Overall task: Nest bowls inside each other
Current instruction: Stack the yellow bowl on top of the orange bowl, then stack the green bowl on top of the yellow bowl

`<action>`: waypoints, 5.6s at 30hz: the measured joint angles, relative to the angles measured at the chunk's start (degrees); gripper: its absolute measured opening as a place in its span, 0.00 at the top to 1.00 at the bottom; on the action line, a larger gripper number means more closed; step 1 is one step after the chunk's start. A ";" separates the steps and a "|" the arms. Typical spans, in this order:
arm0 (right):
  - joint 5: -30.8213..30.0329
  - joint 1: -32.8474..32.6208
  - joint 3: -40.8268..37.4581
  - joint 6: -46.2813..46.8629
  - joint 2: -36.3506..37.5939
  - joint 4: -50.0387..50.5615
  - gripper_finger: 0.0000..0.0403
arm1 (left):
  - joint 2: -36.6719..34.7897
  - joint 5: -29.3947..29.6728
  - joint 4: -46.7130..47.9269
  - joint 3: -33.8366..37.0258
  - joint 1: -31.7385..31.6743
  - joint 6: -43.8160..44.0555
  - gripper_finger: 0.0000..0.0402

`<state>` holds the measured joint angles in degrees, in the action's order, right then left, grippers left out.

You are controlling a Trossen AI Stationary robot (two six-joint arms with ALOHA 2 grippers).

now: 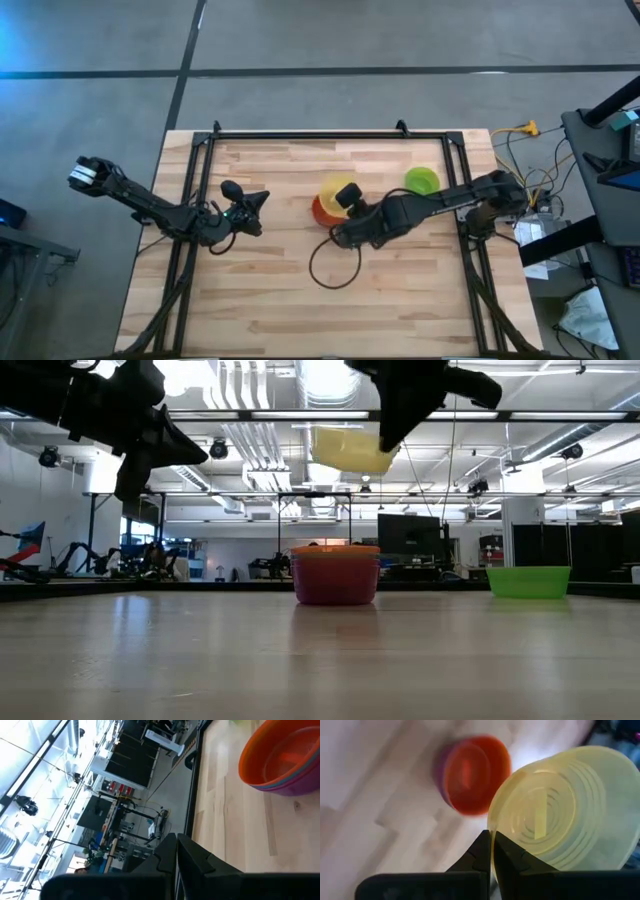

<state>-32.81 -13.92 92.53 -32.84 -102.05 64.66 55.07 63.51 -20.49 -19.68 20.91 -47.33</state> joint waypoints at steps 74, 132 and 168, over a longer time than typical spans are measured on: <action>28.66 14.02 -6.25 -6.23 -11.03 -15.39 0.98 | 0.06 -0.31 -0.02 -0.30 0.02 0.63 1.00; 28.51 13.01 -0.09 6.24 -10.62 -7.45 0.92 | 0.08 -0.28 -0.01 0.11 0.00 0.61 1.00; 16.46 38.50 -40.53 48.38 31.02 -11.39 0.92 | 0.08 -10.78 -0.14 0.03 0.02 7.98 1.00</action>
<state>-16.35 24.58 52.00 15.54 -71.03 53.28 55.16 52.73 -20.63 -19.65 20.93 -39.35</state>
